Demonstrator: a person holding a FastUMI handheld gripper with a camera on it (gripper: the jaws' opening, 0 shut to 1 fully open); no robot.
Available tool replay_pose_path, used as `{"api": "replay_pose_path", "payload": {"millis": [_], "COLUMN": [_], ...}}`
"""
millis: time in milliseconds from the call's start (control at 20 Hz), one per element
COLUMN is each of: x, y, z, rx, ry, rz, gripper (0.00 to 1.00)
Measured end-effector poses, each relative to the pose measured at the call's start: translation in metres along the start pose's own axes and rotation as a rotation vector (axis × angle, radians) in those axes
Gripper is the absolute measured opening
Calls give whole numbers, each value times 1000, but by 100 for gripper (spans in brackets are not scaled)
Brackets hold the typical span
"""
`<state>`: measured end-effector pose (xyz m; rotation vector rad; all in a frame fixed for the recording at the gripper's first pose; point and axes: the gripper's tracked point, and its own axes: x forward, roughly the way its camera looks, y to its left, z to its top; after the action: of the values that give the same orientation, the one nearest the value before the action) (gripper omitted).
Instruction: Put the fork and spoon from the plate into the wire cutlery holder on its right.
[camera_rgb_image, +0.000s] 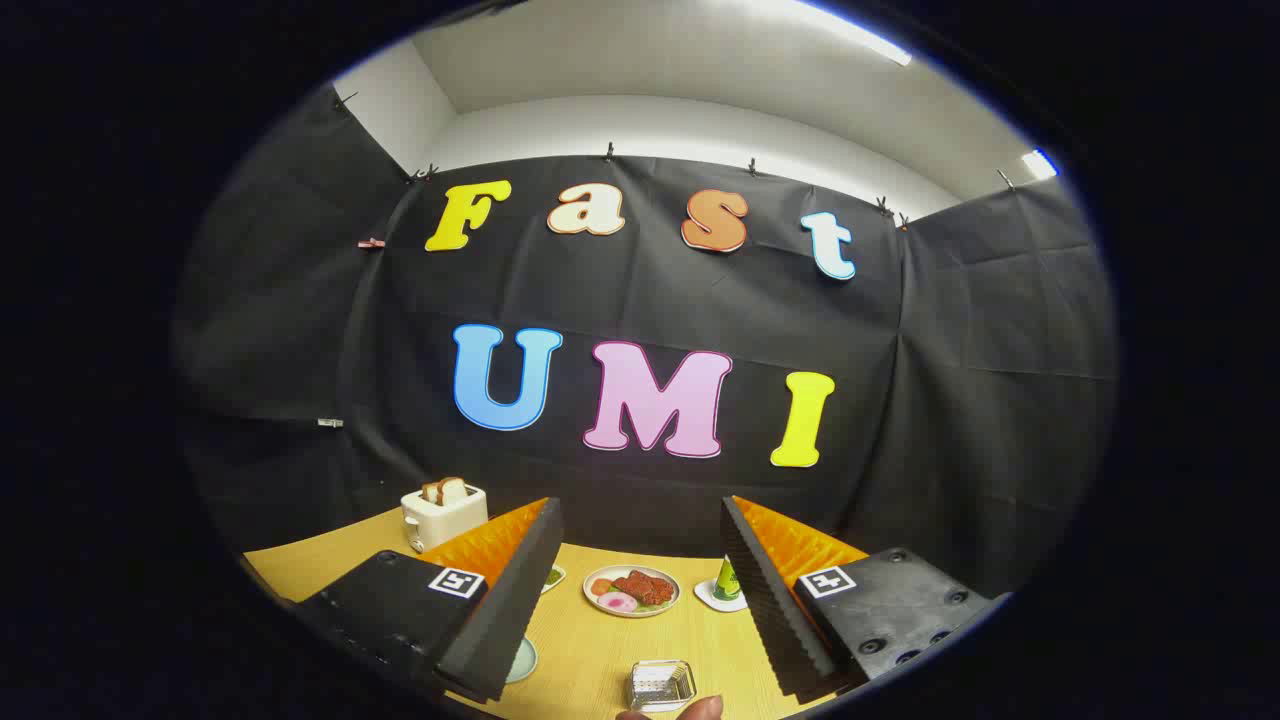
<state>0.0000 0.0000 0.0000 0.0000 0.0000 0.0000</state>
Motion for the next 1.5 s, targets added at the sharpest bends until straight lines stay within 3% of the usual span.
{"api": "replay_pose_path", "payload": {"millis": [800,1150,1500], "x": [7,1,0], "y": [17,103,173], "z": [-9,-131,-255], "rx": [5,86,84], "ry": [29,466,818], "rz": [28,217,273], "gripper": [98,98,97]}}
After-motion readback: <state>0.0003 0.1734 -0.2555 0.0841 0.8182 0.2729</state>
